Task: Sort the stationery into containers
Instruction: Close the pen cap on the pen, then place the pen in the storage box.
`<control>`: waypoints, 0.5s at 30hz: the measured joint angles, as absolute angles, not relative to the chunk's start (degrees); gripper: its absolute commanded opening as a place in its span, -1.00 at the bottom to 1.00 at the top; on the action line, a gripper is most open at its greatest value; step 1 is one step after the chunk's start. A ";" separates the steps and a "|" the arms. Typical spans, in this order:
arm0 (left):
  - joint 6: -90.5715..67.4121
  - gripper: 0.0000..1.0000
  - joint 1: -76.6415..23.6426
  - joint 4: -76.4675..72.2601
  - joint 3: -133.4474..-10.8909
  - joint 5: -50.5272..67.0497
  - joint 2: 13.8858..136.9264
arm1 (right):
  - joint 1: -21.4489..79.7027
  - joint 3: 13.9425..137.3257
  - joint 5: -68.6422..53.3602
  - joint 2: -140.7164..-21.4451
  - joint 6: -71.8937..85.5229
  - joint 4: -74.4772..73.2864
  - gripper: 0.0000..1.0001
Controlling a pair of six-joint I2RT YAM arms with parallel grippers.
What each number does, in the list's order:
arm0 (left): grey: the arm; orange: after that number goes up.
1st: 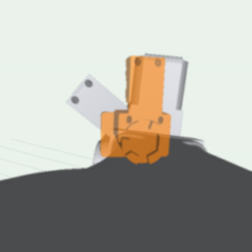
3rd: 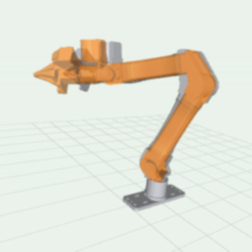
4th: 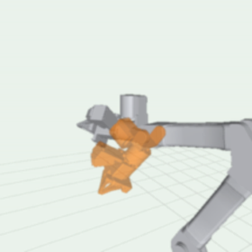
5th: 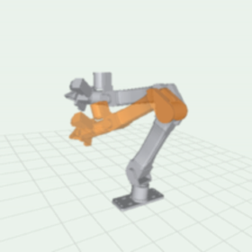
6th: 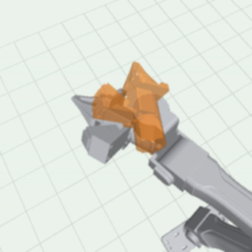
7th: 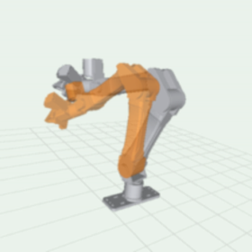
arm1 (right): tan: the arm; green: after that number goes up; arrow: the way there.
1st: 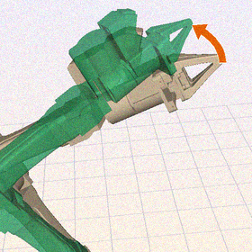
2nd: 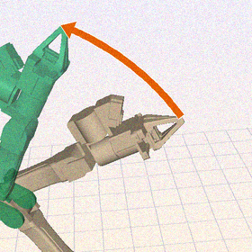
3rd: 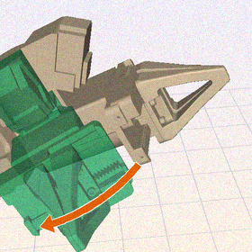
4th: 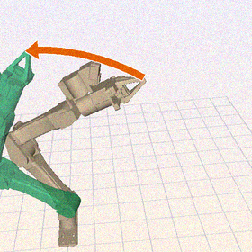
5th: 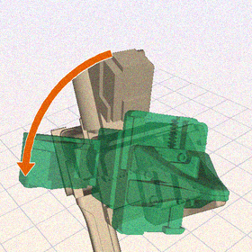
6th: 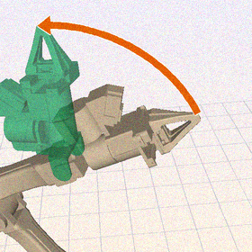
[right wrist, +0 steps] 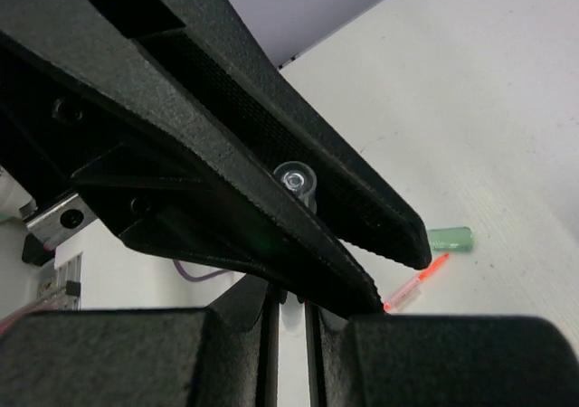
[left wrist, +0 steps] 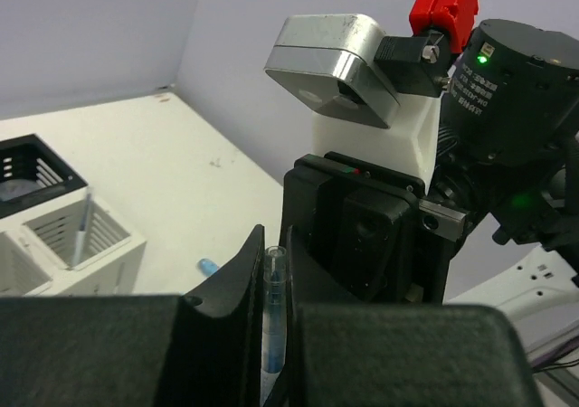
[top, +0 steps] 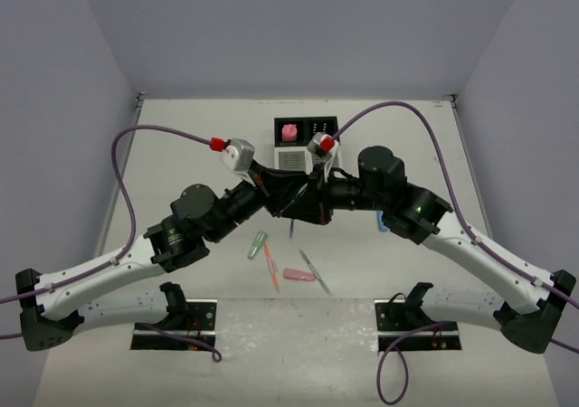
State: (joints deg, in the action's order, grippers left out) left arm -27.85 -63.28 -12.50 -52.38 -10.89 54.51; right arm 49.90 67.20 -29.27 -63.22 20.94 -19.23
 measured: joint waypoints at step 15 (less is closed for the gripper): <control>-28.21 1.00 -66.15 6.88 -65.68 -33.11 54.26 | 50.65 58.25 -21.85 -63.89 22.57 -4.88 -1.00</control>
